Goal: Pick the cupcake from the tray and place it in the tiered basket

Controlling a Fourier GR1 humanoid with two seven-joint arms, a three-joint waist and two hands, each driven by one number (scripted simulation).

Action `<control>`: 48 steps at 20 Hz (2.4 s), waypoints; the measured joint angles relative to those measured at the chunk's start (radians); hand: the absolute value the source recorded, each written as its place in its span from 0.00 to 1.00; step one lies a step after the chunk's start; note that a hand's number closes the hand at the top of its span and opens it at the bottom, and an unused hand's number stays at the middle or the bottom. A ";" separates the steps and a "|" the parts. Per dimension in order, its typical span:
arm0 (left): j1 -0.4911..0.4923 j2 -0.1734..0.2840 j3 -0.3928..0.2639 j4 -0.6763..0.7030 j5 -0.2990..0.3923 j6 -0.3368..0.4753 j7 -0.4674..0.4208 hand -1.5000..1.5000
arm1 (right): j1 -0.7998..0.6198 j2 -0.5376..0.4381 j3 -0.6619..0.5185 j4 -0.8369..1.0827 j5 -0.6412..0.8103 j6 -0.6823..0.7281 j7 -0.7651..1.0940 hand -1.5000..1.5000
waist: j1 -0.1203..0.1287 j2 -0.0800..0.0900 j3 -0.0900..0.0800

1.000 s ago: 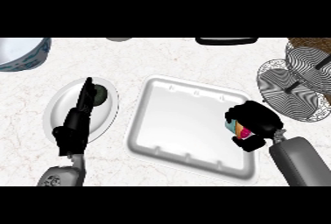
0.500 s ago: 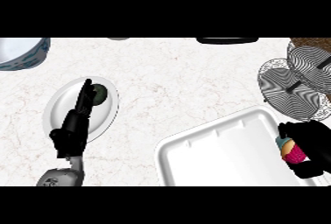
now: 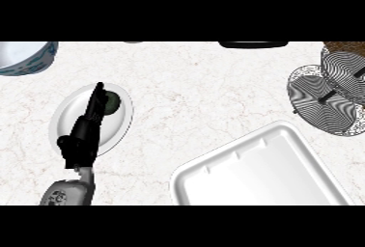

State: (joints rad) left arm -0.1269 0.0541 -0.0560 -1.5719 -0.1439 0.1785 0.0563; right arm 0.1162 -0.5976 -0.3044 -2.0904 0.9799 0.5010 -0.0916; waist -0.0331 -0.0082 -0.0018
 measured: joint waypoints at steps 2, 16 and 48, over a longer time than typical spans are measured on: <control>-0.005 -0.003 -0.002 0.007 -0.007 0.005 -0.003 0.50 | -0.029 -0.028 -0.105 -0.048 -0.095 0.085 0.009 1.00 | 0.000 0.000 0.000; -0.031 -0.012 -0.012 0.029 -0.011 -0.010 -0.008 0.50 | -0.475 -0.111 -0.399 0.079 -0.570 0.484 0.353 1.00 | 0.035 0.006 0.000; -0.035 -0.028 -0.007 0.017 -0.022 -0.019 -0.003 0.50 | -0.842 -0.168 -0.179 0.957 -0.416 0.066 0.222 0.00 | 0.046 0.011 0.002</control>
State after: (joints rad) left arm -0.1622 0.0262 -0.0634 -1.5551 -0.1659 0.1592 0.0532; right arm -0.7261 -0.7655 -0.4838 -1.1338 0.5643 0.5670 0.1306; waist 0.0128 0.0025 0.0004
